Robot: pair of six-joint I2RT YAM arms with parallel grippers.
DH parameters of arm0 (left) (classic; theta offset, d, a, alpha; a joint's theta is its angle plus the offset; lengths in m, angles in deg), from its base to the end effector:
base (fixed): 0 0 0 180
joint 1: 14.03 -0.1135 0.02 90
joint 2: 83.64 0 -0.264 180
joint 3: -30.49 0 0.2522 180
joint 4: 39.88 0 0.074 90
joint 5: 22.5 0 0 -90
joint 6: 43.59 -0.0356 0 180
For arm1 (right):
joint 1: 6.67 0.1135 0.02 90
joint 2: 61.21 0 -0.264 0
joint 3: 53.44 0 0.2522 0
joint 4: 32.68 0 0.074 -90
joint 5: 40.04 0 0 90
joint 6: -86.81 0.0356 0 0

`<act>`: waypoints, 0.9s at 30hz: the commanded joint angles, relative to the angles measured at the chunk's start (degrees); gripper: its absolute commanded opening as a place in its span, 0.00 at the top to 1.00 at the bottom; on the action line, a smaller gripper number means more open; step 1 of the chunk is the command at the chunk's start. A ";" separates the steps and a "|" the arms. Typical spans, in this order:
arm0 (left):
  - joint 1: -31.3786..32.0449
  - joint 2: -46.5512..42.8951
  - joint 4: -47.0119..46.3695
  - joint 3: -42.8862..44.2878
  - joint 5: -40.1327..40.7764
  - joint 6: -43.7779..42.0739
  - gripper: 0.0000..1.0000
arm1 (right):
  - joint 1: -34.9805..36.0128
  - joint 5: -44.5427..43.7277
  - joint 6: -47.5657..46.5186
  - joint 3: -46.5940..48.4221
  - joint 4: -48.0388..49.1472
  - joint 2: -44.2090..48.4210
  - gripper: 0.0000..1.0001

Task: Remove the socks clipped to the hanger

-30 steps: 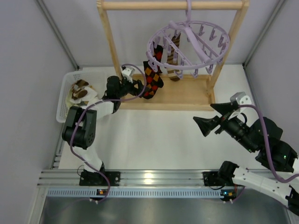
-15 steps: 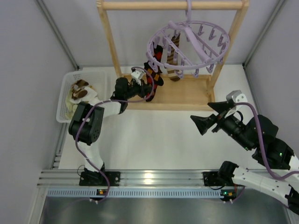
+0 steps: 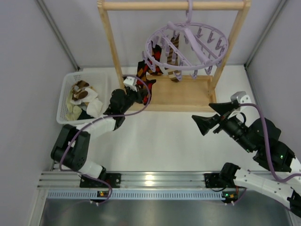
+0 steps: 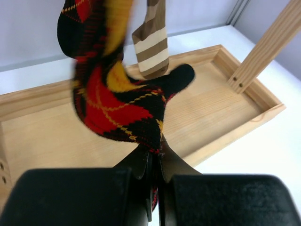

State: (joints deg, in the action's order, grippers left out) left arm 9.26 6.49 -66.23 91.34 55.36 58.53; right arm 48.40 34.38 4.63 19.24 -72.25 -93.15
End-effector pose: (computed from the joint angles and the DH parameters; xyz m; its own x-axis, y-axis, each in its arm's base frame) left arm 0.3178 -0.1450 0.2486 -0.1676 -0.1513 -0.9742 0.5567 0.8010 -0.2202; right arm 0.0624 0.0727 0.4200 -0.0749 0.1216 -0.9897 -0.6317 0.7622 0.1415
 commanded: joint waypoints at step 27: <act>51.06 0.12 26.67 16.87 70.05 -17.56 1.00 | 0.21 -12.02 4.76 15.51 -7.50 -3.47 0.08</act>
State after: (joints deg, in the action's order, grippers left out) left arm 58.42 2.58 -40.92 103.43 116.01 44.68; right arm 48.40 25.42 10.37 30.85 -76.42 -93.39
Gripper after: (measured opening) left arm 0.026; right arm 0.921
